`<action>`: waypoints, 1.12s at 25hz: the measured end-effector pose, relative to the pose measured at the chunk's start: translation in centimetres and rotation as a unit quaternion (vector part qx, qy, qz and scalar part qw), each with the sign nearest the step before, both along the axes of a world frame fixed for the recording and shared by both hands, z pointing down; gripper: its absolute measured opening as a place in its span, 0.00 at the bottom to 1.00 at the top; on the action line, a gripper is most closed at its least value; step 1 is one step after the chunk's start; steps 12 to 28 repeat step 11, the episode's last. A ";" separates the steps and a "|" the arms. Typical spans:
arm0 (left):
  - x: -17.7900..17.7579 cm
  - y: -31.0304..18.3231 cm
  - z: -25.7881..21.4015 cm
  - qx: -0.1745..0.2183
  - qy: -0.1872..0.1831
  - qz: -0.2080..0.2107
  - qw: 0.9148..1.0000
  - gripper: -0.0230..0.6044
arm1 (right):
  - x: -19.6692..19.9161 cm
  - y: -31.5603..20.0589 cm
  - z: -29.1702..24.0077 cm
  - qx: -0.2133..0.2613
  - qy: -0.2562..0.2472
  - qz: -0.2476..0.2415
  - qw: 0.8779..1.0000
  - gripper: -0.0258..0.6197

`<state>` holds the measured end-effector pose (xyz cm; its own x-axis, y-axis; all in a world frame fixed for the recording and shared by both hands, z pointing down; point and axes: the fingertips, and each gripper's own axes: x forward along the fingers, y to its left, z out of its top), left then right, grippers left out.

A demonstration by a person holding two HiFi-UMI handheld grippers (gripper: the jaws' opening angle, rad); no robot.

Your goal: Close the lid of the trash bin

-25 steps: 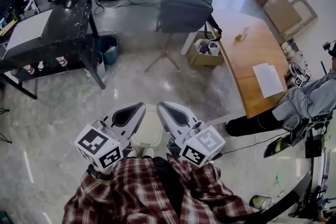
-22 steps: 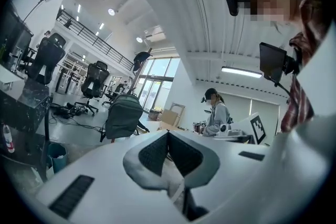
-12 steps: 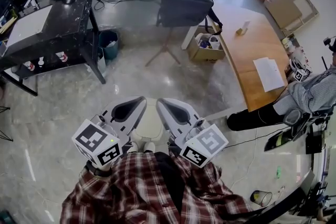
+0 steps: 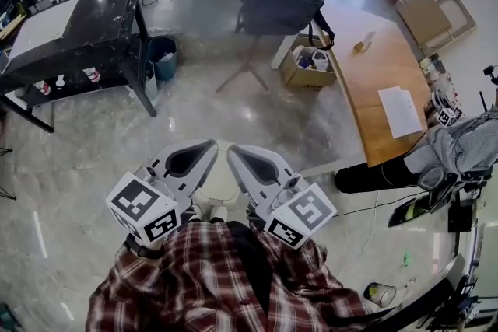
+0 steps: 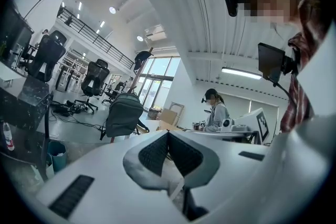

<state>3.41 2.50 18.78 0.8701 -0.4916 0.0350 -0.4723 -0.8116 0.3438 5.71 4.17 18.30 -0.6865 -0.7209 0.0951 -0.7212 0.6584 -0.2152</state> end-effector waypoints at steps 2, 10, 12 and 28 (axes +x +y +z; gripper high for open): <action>-0.1 -0.1 0.1 -0.002 -0.001 -0.002 1.000 0.05 | -0.1 -0.1 0.1 -0.002 0.001 -0.002 1.000 0.06; -1.3 -0.6 0.6 -0.010 0.001 -0.014 1.000 0.05 | -1.2 -0.3 0.4 -0.010 0.001 -0.015 1.000 0.06; -1.6 -0.6 0.7 -0.011 0.001 -0.015 1.000 0.05 | -1.4 -0.4 0.5 -0.011 0.001 -0.017 1.000 0.06; -1.6 -0.6 0.7 -0.011 0.001 -0.015 1.000 0.05 | -1.4 -0.4 0.5 -0.011 0.001 -0.017 1.000 0.06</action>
